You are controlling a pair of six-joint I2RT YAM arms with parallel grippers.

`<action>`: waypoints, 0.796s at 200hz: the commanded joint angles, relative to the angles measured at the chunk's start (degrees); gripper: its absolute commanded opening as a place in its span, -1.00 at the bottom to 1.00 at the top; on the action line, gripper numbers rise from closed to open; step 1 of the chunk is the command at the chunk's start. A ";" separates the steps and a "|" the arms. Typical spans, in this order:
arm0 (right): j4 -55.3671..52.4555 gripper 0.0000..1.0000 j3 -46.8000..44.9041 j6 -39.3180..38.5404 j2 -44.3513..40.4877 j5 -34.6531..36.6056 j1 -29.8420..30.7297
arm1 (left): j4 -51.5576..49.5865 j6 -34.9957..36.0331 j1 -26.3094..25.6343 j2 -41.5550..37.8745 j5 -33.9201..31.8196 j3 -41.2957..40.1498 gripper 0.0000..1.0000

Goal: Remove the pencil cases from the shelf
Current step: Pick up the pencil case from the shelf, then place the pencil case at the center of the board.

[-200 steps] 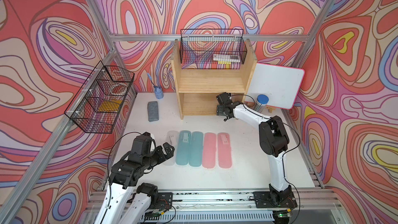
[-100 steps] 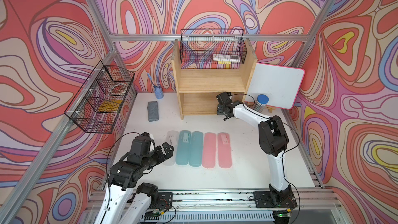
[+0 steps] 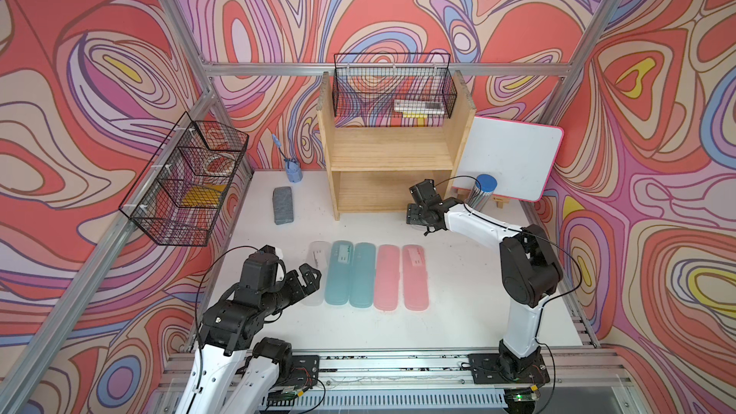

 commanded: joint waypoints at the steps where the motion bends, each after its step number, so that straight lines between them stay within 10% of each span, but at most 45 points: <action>1: 2.06 0.29 -4.03 -0.04 -5.47 -0.69 2.05 | 0.89 0.14 0.25 -0.89 -0.63 -0.67 0.98; 159: -1.03 0.29 -40.51 8.10 -43.21 3.64 10.39 | 1.96 0.26 0.25 -1.64 0.97 -2.13 0.98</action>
